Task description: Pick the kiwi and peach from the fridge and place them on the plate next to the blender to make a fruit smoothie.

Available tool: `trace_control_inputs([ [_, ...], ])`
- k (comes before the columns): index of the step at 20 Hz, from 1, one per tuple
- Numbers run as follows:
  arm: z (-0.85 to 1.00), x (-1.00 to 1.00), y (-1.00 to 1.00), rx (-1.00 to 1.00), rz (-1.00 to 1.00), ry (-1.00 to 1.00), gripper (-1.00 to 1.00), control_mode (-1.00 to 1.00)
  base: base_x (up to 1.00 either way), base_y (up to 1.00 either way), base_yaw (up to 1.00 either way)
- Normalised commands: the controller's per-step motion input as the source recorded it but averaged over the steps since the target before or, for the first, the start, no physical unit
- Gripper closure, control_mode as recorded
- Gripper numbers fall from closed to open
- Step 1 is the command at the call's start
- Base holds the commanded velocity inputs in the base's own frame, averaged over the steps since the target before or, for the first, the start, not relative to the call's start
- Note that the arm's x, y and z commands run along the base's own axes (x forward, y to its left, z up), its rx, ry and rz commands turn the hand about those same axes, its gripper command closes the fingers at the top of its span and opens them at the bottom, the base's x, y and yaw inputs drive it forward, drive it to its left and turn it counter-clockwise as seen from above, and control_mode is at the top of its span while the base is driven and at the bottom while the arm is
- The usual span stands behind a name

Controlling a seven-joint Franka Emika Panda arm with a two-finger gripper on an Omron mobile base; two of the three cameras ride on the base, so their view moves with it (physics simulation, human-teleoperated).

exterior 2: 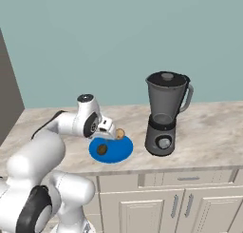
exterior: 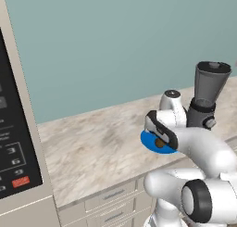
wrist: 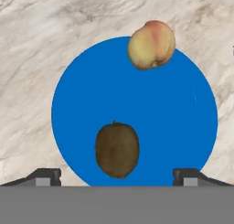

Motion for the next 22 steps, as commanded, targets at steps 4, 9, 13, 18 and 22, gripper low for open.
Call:
trace_control_inputs([
  [4,0.6,-1.0,-0.6,0.08,0.0,-0.49,-1.0,-1.0,0.0,0.0,0.0],
  [9,-0.12,-1.0,-0.98,0.08,0.0,-0.4,-1.0,-1.0,0.0,0.0,0.0],
  [13,-0.75,-1.0,-1.0,0.08,0.0,-0.28,-1.0,-1.0,0.0,0.0,0.0],
  [18,0.32,-1.0,-0.9,0.13,-0.03,-0.32,-1.0,-1.0,0.0,0.0,0.0],
  [22,1.0,-0.94,-0.2,-0.02,-0.07,-0.34,-1.0,-1.0,0.0,0.0,0.0],
])
